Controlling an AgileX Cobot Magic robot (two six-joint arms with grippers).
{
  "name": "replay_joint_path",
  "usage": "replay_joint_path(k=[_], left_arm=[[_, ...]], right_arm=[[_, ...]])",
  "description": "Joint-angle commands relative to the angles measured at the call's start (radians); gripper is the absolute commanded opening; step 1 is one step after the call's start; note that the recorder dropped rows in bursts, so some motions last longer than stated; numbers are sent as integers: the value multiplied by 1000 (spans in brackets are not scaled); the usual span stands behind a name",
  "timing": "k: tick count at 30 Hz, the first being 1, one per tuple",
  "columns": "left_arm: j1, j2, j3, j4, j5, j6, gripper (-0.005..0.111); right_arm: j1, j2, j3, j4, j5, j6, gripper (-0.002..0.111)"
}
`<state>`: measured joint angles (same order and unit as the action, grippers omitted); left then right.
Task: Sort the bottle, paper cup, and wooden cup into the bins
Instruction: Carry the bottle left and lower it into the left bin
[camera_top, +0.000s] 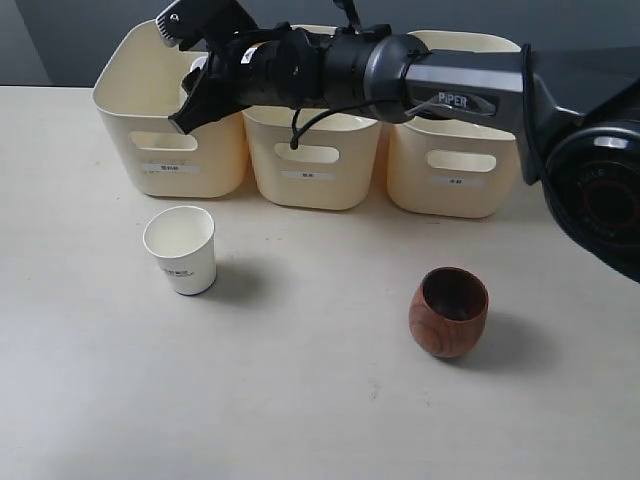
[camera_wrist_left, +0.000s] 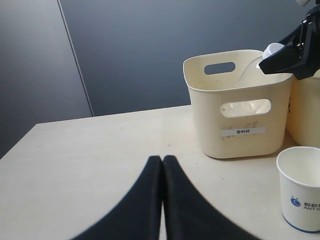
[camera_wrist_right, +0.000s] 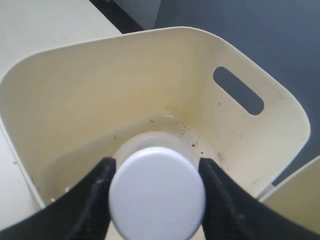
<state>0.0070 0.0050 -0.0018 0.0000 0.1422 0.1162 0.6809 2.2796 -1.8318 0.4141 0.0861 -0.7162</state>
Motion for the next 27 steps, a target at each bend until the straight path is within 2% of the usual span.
replay_joint_path(k=[1,12,14,19,24,27], left_arm=[[0,-5,2,0,-7,-1,0],[0,-5,2,0,-7,-1,0],[0,-5,2,0,-7,-1,0],[0,-5,2,0,-7,-1,0],[0,-5,2,0,-7,-1,0],[0,-5,2,0,-7,-1,0]], right_arm=[[-7,0,-8,2,1,2,-1],[-7,0,-8,4,27,2,-1],[-7,0,-8,2,37,2,5],[-7,0,-8,4,39,2,27],[-7,0,-8,4,39,2,30],[-7,0,-8,4,39,2,40]])
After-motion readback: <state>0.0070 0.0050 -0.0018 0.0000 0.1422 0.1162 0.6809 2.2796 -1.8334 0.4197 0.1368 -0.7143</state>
